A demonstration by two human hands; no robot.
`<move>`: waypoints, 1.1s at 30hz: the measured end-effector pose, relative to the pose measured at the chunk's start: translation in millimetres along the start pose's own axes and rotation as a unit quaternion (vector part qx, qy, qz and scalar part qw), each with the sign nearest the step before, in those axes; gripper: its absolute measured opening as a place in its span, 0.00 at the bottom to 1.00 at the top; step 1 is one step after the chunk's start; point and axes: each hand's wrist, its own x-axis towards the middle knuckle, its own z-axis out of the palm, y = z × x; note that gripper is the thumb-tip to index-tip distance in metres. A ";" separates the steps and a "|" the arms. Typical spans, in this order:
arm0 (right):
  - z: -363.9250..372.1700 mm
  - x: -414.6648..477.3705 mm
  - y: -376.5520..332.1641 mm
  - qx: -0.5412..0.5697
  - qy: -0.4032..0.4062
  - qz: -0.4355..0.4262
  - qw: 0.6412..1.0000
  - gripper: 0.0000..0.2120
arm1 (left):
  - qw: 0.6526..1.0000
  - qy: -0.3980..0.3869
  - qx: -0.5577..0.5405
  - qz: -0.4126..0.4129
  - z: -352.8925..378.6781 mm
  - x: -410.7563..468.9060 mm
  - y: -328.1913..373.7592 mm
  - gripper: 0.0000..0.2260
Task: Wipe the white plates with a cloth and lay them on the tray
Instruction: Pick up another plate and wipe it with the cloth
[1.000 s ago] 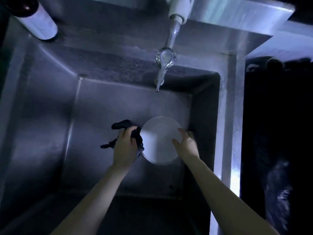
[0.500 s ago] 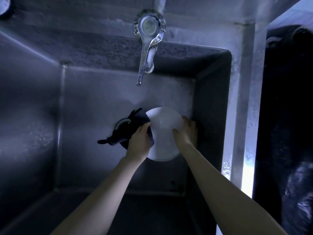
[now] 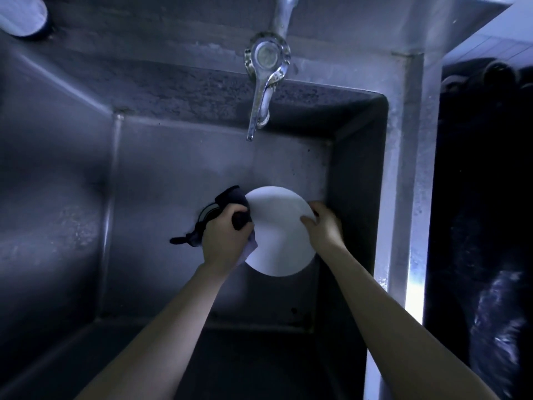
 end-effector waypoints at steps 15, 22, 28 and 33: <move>-38.9 -123.0 -42.8 0.298 0.035 -0.065 0.952 0.23 | 0.983 0.084 0.061 0.150 -117.2 -81.3 16.4 0.38; -45.9 -204.4 -76.7 0.389 0.006 -0.128 0.912 0.18 | 0.896 0.047 0.100 0.431 -164.9 -153.4 89.0 0.40; -71.6 -259.3 -88.6 0.457 -0.029 -0.174 0.872 0.17 | 0.914 -0.070 0.042 0.397 -182.4 -181.2 108.5 0.27; -104.0 -293.9 -90.8 0.482 -0.035 -0.214 0.849 0.18 | 0.842 0.093 0.159 0.507 -194.9 -200.1 128.2 0.19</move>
